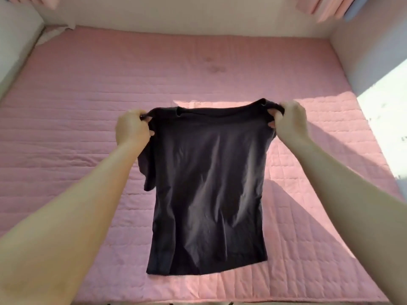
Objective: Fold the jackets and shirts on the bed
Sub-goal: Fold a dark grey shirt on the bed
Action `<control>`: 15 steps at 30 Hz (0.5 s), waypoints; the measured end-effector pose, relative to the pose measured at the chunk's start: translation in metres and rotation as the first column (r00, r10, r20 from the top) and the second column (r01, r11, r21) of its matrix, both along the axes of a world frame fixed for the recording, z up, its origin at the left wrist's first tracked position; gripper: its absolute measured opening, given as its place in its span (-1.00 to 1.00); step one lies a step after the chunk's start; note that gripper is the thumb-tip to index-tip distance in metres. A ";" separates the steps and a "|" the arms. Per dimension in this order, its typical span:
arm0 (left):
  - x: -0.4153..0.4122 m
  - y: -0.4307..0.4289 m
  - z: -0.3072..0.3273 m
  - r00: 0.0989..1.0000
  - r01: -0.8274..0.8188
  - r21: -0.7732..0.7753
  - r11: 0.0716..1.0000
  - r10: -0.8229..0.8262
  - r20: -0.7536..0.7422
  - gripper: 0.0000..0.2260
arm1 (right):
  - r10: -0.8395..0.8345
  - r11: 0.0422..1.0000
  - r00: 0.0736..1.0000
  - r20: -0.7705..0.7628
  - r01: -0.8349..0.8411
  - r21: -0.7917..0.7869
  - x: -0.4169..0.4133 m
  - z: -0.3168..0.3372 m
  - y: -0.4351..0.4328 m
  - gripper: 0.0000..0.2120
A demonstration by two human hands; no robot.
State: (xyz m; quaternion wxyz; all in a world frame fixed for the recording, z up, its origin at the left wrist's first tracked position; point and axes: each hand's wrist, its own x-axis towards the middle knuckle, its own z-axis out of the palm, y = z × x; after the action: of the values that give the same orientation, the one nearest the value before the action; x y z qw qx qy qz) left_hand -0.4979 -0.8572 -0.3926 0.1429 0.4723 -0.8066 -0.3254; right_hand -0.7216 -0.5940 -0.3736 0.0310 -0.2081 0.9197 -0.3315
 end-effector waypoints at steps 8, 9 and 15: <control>-0.027 0.006 -0.120 0.965 0.188 0.164 0.968 -0.213 0.153 -0.35 | 0.103 0.976 0.942 0.319 -0.157 0.151 -0.003 -0.124 -0.012 -0.54; -0.021 0.015 -0.137 0.958 0.206 0.192 0.960 -0.238 0.161 -0.36 | 0.120 0.968 0.925 0.362 -0.189 0.162 0.007 -0.141 -0.009 -0.54; 0.051 0.083 -0.227 0.882 0.277 0.397 0.875 -0.395 0.255 -0.60 | 0.111 0.939 0.811 0.575 -0.274 0.206 0.084 -0.221 0.034 -0.69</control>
State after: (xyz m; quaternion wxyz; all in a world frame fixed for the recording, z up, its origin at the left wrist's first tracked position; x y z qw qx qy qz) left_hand -0.4465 -0.7741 -0.6196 -0.1392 0.3878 -0.8185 -0.4002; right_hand -0.6375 -0.5602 -0.5946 0.3592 -0.1893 0.8819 -0.2394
